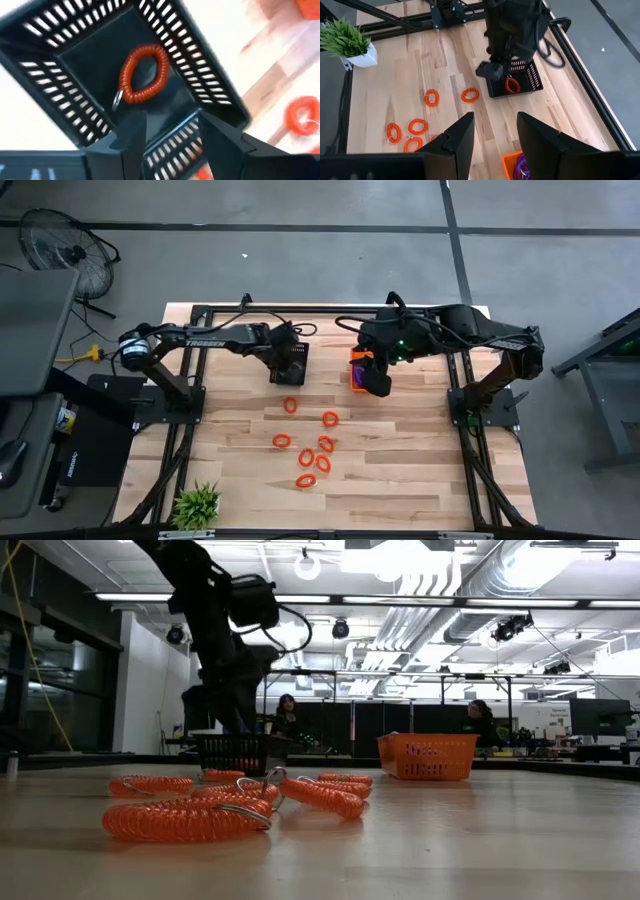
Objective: Sort spring keychains into baskets
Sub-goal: Put the orange spring keychain into the black basket
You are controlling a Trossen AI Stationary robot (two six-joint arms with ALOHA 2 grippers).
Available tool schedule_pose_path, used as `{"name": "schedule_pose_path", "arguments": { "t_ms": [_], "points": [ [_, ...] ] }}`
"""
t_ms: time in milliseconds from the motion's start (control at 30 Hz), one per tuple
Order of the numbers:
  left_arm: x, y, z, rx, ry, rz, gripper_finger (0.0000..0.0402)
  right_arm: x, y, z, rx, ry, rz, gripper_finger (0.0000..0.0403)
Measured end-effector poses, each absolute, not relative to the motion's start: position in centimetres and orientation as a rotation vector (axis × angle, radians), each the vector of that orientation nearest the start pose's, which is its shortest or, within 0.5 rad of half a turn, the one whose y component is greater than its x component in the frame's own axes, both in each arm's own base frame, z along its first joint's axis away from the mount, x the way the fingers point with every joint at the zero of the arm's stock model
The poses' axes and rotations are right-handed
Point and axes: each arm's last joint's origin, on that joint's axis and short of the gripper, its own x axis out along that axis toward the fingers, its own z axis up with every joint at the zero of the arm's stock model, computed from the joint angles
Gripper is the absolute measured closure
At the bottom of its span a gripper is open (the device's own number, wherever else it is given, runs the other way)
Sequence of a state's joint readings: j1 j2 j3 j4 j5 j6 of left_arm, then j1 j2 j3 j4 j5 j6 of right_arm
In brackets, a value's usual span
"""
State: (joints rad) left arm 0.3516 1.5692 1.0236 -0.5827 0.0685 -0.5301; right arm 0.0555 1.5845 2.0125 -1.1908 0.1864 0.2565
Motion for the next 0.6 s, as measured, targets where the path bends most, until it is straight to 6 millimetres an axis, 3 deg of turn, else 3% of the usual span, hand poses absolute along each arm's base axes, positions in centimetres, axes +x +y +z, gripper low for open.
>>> {"name": "schedule_pose_path", "arguments": {
  "t_ms": [233,467,600],
  "points": [
    [28.0,8.3,23.0,-0.611,0.958,0.541,0.024,28.4,1.4,45.1,0.147,0.825,-0.225,0.0259],
    [27.0,4.6,25.3,-0.503,0.922,0.517,0.025,28.6,2.5,44.3,0.138,0.886,-0.215,0.0259],
    [26.7,2.3,26.0,-0.458,0.897,0.521,0.025,29.2,3.5,42.2,0.112,0.955,-0.196,0.0259]
  ]
}}
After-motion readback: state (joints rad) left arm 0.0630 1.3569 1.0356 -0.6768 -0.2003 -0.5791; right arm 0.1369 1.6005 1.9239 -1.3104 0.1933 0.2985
